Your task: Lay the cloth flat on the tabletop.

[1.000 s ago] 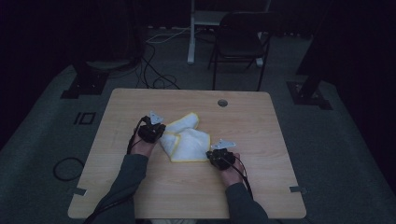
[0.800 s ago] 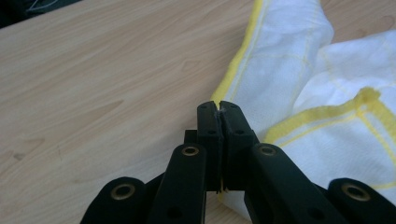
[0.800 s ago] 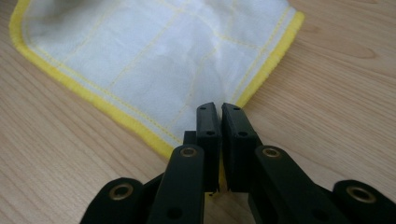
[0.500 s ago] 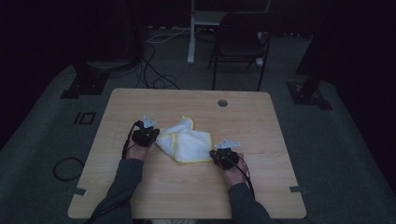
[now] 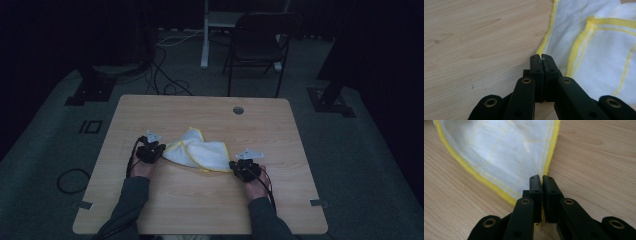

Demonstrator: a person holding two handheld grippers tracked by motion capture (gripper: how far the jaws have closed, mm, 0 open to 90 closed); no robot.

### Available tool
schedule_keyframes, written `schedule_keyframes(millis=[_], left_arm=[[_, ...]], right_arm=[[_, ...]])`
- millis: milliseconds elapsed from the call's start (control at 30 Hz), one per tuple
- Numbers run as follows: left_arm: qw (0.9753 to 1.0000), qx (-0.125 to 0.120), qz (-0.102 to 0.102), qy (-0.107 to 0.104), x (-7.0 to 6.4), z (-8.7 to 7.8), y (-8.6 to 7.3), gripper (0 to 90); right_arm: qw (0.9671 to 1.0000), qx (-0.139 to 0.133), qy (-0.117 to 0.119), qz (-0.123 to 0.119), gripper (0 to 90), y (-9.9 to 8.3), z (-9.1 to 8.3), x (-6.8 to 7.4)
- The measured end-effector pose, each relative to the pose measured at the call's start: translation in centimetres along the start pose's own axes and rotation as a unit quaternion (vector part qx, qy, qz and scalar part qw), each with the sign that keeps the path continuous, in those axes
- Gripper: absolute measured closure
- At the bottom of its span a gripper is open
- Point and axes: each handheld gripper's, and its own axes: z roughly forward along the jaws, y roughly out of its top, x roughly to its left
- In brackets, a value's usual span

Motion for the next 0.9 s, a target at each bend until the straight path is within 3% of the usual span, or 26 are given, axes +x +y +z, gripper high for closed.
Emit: schedule_keyframes(millis=[167, 233, 400, 767, 900], left_arm=[[0.9999, -0.007, 0.012, -0.001, -0.5, -0.5, -0.2, 87.2], [0.9998, -0.019, 0.011, -0.005, -0.5, -0.9, 0.2, 81.0], [0.9991, -0.036, 0.022, -0.008, -1.1, -1.6, 1.7, 77.4], [0.9959, -0.041, 0.063, -0.051, -5.0, -0.6, 5.0, 72.0], [0.9955, -0.032, 0.072, -0.053, -6.0, -0.1, 5.5, 68.4]], right_arm=[[1.0000, 0.001, -0.001, -0.002, 86.5, 0.0, -0.1, 0.1], [1.0000, 0.002, 0.003, -0.007, 83.9, 0.1, -0.2, 0.2], [0.9999, -0.011, 0.005, -0.010, 75.3, 0.7, -0.4, 0.2], [0.9996, -0.022, 0.009, -0.014, 72.7, 1.7, -0.4, 0.5], [0.9996, -0.021, 0.008, -0.017, 72.7, 1.7, -0.4, 0.5]])
